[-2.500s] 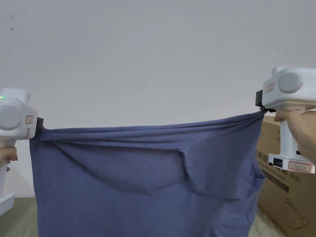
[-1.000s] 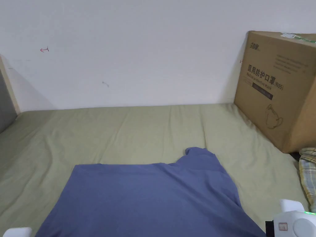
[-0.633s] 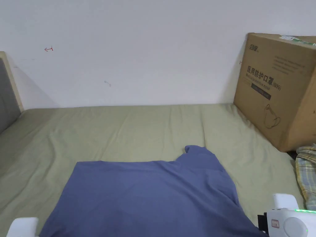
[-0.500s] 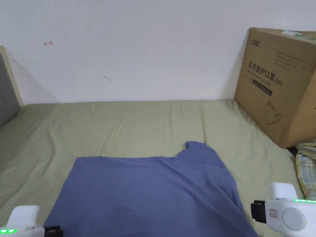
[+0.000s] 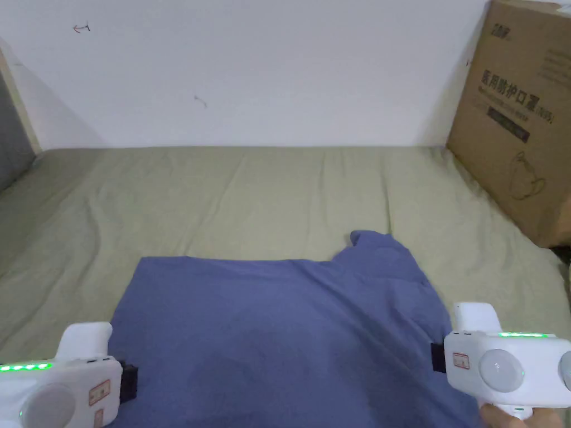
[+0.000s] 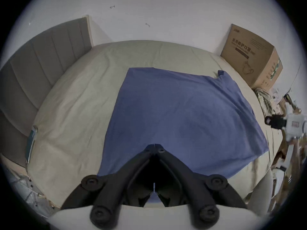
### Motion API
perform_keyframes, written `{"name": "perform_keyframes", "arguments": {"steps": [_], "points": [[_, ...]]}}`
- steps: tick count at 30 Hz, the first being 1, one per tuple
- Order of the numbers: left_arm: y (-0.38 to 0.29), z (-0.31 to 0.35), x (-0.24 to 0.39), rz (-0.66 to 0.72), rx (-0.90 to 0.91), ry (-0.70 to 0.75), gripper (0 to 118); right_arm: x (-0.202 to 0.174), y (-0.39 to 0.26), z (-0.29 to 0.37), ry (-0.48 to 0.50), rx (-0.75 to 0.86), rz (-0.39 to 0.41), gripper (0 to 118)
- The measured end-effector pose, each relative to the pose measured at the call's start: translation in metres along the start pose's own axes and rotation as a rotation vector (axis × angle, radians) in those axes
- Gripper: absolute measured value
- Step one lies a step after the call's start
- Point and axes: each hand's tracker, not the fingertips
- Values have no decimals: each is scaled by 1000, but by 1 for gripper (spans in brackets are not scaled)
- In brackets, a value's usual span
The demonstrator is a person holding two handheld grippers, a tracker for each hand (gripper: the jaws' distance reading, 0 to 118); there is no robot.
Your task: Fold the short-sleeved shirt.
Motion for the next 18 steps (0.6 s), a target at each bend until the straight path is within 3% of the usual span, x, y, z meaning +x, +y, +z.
{"name": "perform_keyframes", "arguments": {"steps": [5,10,11,13,14,16,18], "points": [[40,-46,1,-33,-27,34,0,-9,35,-42,39,-39,-27,0],[101,-101,-2,-57,-56,30,0,-17,82,-76,27,-25,4,0],[115,-113,-5,-65,-61,39,12,-17,90,-78,28,-20,1,0],[145,-142,-15,-32,-127,66,83,-16,102,-85,39,-6,-12,0],[155,-156,-21,-23,-143,50,106,-15,106,-87,44,-2,-17,0],[178,-178,-29,-9,-117,60,98,-14,111,-88,51,11,-25,0],[198,-198,-35,-21,-131,95,99,-14,113,-90,51,14,-25,0]]}}
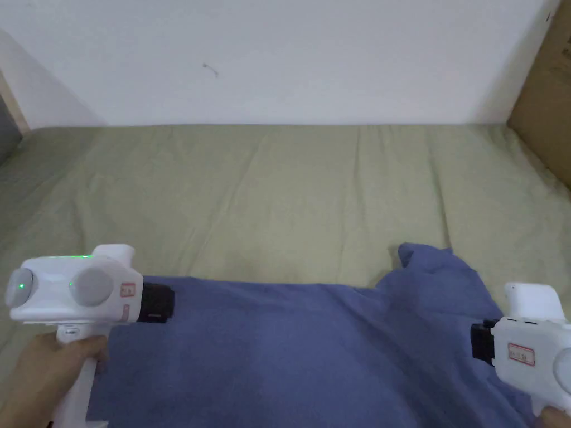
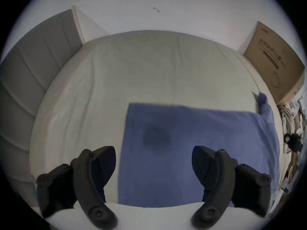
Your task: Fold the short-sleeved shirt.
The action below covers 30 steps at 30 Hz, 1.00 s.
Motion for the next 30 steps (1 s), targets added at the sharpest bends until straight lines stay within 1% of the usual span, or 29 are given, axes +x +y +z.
{"name": "perform_keyframes", "arguments": {"steps": [2,3,6,9,10,11,12,13,14,15,16,19,20,21,24,27,28,30], "points": [[19,-17,-2,-30,14,41,99,1,1,-4,-2,-6,11,0],[28,-26,-3,-22,16,57,99,2,0,-8,-7,-10,17,0],[41,-44,-5,17,-4,40,99,7,-5,-15,-24,-30,24,0],[46,-62,-3,23,-23,47,98,14,-10,-20,-25,-47,12,0],[44,-72,-2,14,-72,56,97,16,-12,-21,-31,-50,11,0],[41,-79,-2,20,-120,51,92,18,-14,-21,-35,-53,9,0],[36,-85,-4,46,-126,20,85,20,-16,-21,-39,-57,7,0],[32,-78,-2,69,-46,51,85,22,-17,-21,-39,-62,4,0],[31,-75,0,75,-47,52,82,24,-19,-20,-40,-66,2,0],[30,-74,3,52,-47,49,79,26,-20,-19,-41,-71,-4,0],[30,-74,1,41,-38,48,73,29,-20,-18,-38,-76,-11,0],[32,-67,5,47,-24,60,42,36,-22,-11,-29,-67,-37,0],[34,-65,5,36,-20,62,16,39,-21,-10,-27,-68,-42,0],[34,-61,8,13,-10,71,1,42,-20,-9,-26,-70,-52,0],[33,-56,9,0,-12,62,1,51,-15,-7,-30,-60,-79,0],[32,-48,10,-6,-9,61,1,59,-1,-9,2,-38,-108,0],[33,-47,7,5,-5,56,1,62,5,-14,10,-43,-105,4],[34,-42,7,13,-3,47,1,63,20,-27,17,-68,-68,50]]}}
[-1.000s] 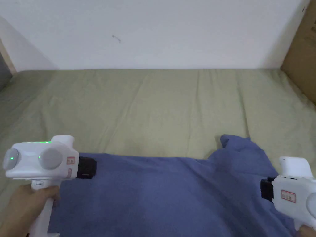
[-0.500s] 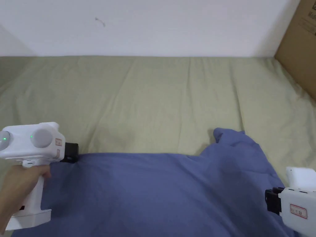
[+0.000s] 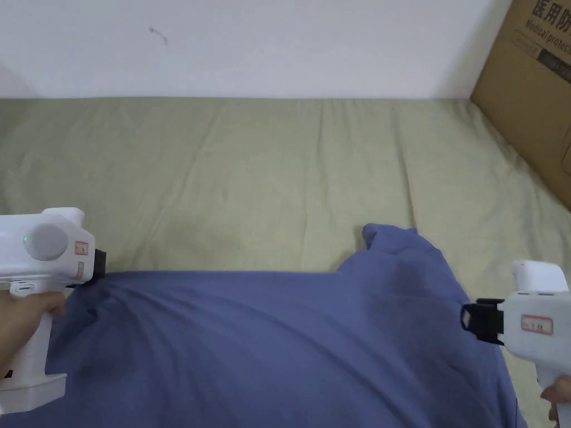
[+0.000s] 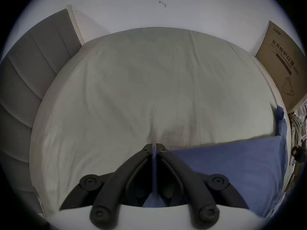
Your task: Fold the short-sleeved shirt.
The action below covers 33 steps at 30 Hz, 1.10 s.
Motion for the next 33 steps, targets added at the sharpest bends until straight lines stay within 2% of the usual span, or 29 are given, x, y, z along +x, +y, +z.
{"name": "perform_keyframes", "arguments": {"steps": [1,2,7,11,14,16,18,19,20,21,25,27,30,33], "points": [[0,2,0,-3,3,-1,1,0,9,-9,7,-17,36,70],[1,3,-1,-9,5,1,1,1,18,-18,-2,-19,44,73],[2,11,-2,-23,5,2,1,1,52,-68,-89,-79,90,73],[0,11,-3,-22,1,3,1,4,52,-100,-59,-190,86,73],[-2,9,-3,-26,-12,7,1,5,53,-101,-57,-183,45,71],[-4,11,-2,-25,-15,8,1,-1,50,-92,-53,-178,81,62],[-6,13,-1,-32,-16,9,1,-7,49,-88,-92,-179,120,23],[-6,16,-1,-32,-16,10,1,-6,49,-85,-67,-175,99,4],[-6,19,-2,-31,-16,7,1,-7,48,-84,-28,-180,47,4],[-7,23,-2,-31,-16,8,1,-8,45,-83,-32,-184,41,4],[-6,48,-3,-50,-4,18,1,-8,50,-67,-28,-169,73,4],[-4,65,-4,-65,11,29,1,-2,59,-55,-18,-145,65,4],[-2,97,-3,-62,49,25,1,2,72,-19,-4,-76,24,4],[1,136,0,-75,100,47,1,-3,83,30,-1,-3,39,4]]}}
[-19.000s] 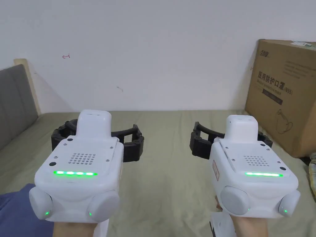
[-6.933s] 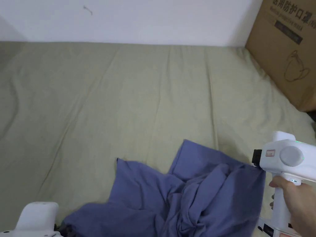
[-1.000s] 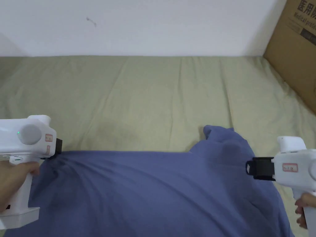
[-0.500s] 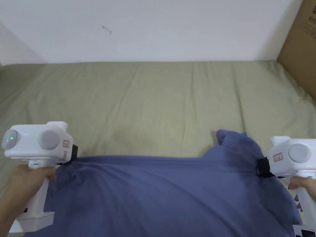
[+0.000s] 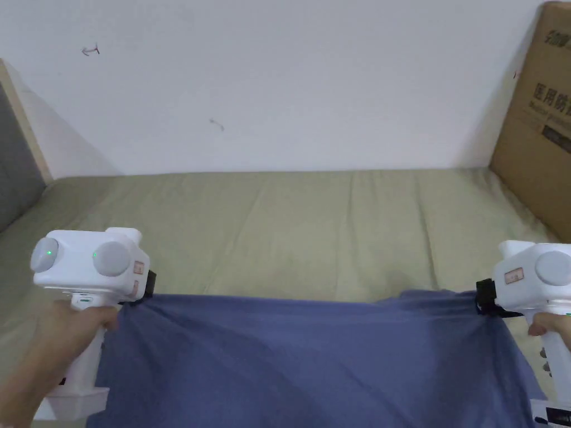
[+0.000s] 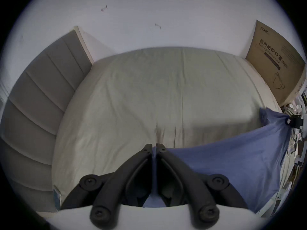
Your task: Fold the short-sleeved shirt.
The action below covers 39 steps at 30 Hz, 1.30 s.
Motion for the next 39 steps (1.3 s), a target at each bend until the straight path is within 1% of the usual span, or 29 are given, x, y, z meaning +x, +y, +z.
{"name": "perform_keyframes", "arguments": {"steps": [2,4,8,13,15,18,20,21,22,24,25,27,28,31,33,34,36,39], "points": [[4,28,0,-1,36,7,1,-4,7,36,3,37,11,4],[11,56,-2,9,79,21,1,-5,14,70,5,90,5,4],[27,114,-5,17,180,54,1,-7,33,135,18,204,-48,4],[56,185,-10,28,309,68,1,-14,67,210,25,325,-57,4],[68,208,-11,34,349,89,1,-17,83,233,32,365,-54,4],[91,238,-12,31,402,100,1,-24,113,267,11,413,-36,4],[107,256,-12,34,461,125,1,-25,136,289,27,461,-61,4],[120,263,-13,-10,472,144,1,-27,151,302,43,481,-68,4],[131,271,-13,-16,487,170,1,-30,164,312,41,501,-61,4],[155,286,-19,5,522,158,1,-36,187,332,25,541,-67,4],[169,294,-23,60,562,149,1,-39,199,343,30,568,-73,4],[193,311,-28,110,599,152,1,-46,219,362,21,599,-84,4],[204,320,-29,123,634,154,1,-50,228,373,16,632,-75,4],[235,346,-29,114,690,185,1,-58,251,399,11,677,-84,4],[247,360,-28,142,736,202,1,-63,261,412,5,706,-94,4],[252,367,-28,130,747,215,1,-65,266,418,-1,711,-90,4],[258,375,-27,128,800,235,1,-67,269,425,-4,730,-94,4],[260,373,-28,125,813,244,1,-67,270,424,2,752,-100,4]]}}
